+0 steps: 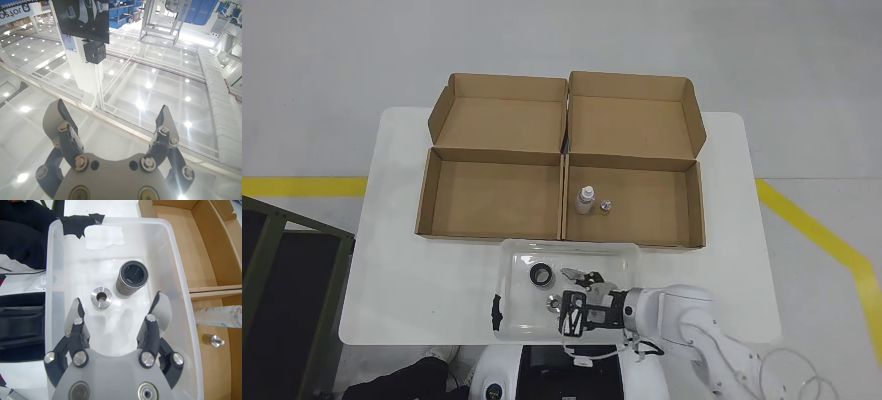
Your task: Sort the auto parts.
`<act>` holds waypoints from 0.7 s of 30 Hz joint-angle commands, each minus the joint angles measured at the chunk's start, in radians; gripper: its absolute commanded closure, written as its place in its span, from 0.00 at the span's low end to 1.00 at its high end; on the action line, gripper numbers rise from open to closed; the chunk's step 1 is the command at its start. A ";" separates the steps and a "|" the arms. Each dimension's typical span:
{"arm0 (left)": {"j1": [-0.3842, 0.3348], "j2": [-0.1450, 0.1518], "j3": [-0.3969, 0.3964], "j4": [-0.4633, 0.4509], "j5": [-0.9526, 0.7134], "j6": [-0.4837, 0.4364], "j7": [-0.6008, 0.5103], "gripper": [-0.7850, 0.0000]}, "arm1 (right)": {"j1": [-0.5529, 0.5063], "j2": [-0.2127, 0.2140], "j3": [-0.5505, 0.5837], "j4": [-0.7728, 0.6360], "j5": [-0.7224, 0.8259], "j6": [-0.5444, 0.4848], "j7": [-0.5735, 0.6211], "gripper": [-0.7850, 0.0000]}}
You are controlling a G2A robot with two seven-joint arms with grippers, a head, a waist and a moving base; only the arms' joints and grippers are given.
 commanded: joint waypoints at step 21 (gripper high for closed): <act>0.000 0.000 0.000 0.000 0.000 0.000 0.000 0.00 | 0.060 -0.003 -0.076 0.089 0.019 -0.051 0.042 0.50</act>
